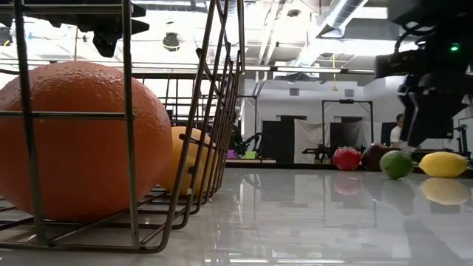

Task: Sort produce into baskets
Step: Put the lime into the silver wire basket

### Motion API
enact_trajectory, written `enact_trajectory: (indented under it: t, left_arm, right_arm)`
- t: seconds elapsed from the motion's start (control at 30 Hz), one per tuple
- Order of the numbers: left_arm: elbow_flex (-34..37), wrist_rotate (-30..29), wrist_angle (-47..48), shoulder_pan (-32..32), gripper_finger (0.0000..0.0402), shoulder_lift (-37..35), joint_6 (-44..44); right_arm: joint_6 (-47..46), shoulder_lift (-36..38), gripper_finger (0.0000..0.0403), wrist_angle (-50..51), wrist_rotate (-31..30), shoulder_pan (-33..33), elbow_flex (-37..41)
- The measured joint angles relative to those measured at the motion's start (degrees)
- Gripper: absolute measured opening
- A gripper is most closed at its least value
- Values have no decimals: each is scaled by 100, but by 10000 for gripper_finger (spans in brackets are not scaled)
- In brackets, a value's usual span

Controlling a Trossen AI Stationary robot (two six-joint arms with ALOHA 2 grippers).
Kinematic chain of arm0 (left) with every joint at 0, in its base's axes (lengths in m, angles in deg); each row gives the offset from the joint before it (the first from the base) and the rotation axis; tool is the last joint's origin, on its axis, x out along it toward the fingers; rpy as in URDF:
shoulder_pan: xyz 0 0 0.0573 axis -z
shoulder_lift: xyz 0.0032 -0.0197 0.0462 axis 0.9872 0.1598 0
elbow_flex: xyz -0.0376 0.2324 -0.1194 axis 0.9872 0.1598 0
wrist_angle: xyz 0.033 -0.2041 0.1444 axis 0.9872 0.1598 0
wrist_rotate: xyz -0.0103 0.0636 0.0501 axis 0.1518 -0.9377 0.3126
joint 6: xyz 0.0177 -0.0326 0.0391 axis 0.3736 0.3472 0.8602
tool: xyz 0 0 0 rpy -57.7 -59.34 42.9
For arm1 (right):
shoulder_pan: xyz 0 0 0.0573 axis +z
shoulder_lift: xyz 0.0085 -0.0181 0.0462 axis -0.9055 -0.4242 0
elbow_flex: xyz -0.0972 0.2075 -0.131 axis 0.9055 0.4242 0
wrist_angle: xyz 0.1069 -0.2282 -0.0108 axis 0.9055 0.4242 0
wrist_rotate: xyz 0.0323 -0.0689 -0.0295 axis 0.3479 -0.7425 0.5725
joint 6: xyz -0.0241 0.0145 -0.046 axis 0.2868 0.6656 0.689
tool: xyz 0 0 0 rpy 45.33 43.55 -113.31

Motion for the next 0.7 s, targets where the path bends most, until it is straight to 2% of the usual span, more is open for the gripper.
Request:
enact_trajectory:
  t: [0.13, 0.3, 0.37, 0.53, 0.7]
  left_arm:
    - [0, -2, 1, 2, 137, 0, 0]
    - [0, -2, 15, 0, 137, -2, 2]
    - [0, -2, 76, 2, 137, -2, 2]
    - [0, -15, 120, 0, 137, 0, 56]
    - [0, -17, 122, 0, 137, 0, 63]
  right_arm:
    - [564, -127, 350, -345, 195, -507, 0]
    - [922, -194, 384, -278, 253, -986, 27]
    - [923, -186, 390, -196, 352, -1070, 75]
    - [800, -187, 387, -523, 1050, -1080, 300]
    - [328, -187, 380, -427, 1118, -1047, 587]
